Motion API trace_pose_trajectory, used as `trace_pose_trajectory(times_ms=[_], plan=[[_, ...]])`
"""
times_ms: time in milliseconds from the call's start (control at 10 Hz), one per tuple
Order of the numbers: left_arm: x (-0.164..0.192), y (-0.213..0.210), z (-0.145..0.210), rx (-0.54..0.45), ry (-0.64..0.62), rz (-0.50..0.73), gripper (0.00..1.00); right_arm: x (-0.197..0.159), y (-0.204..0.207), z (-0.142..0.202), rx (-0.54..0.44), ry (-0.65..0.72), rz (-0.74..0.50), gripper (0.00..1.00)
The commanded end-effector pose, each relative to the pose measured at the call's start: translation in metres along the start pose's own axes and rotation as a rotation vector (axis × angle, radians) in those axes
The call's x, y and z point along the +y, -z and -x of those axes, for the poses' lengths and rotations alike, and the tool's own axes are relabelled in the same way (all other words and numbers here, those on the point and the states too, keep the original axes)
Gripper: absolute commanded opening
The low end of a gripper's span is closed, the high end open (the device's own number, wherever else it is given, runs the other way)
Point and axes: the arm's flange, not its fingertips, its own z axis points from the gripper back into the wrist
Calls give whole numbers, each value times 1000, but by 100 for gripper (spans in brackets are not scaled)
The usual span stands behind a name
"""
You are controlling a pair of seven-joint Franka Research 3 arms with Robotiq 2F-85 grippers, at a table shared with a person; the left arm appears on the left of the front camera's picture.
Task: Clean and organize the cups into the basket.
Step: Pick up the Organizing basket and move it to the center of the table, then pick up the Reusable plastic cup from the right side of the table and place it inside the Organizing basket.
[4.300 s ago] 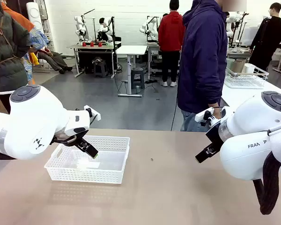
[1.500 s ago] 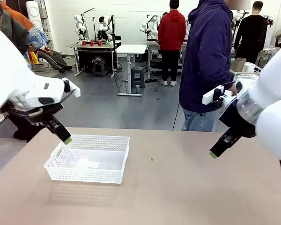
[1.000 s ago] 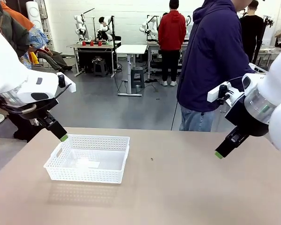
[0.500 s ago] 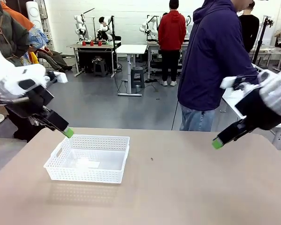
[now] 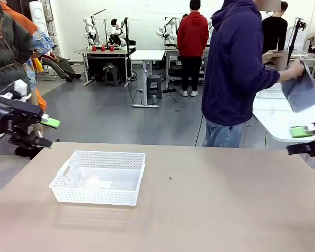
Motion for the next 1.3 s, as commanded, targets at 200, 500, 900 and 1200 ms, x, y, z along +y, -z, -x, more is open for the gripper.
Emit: trace_pose_trajectory(times_ms=[200, 500, 900, 1200], plan=[[38, -87, -1, -225, -133, 12, 100, -56, -78, 34, -67, 183, -164, 100], [50, -144, 24, -324, -150, -31, 100, -74, -144, 71, -173, 254, -91, 100], [53, -185, 55, -398, -201, -137, 100, -69, -204, 117, -348, 261, -63, 100], [57, -186, 49, -397, -203, -96, 100, -72, -201, 113, -336, 299, -55, 100]])
